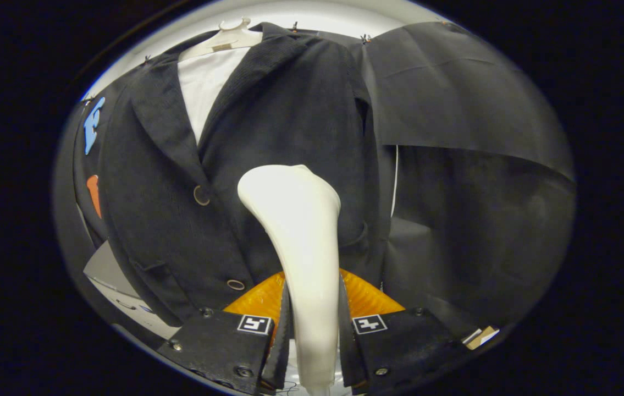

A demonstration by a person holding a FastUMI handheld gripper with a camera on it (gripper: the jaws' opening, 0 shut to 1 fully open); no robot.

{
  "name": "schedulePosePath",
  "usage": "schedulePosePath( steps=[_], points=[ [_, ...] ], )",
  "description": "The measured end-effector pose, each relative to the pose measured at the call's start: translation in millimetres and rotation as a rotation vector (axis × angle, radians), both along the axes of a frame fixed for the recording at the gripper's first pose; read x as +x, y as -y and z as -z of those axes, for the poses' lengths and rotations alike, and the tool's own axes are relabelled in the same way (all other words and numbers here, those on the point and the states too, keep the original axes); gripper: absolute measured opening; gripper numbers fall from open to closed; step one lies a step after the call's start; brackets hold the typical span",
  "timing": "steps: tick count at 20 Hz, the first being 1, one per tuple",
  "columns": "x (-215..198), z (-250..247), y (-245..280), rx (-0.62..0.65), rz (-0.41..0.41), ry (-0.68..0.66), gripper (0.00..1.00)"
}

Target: Iron the clothes twice with a garment steamer, once on the left side and once on the right side.

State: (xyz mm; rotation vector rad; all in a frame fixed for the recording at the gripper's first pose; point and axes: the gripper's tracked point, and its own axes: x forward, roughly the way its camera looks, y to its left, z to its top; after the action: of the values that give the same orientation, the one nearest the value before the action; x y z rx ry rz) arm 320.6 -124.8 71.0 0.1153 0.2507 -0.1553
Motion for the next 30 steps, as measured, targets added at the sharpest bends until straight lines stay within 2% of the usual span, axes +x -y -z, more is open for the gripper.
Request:
schedulePosePath(
  steps=[21,30],
  points=[
    [-7,72,-4,-0.039,-0.001,-0.116,0.40],
    [-14,127,-7,-0.018,-0.006,-0.245,0.40]
  ],
)
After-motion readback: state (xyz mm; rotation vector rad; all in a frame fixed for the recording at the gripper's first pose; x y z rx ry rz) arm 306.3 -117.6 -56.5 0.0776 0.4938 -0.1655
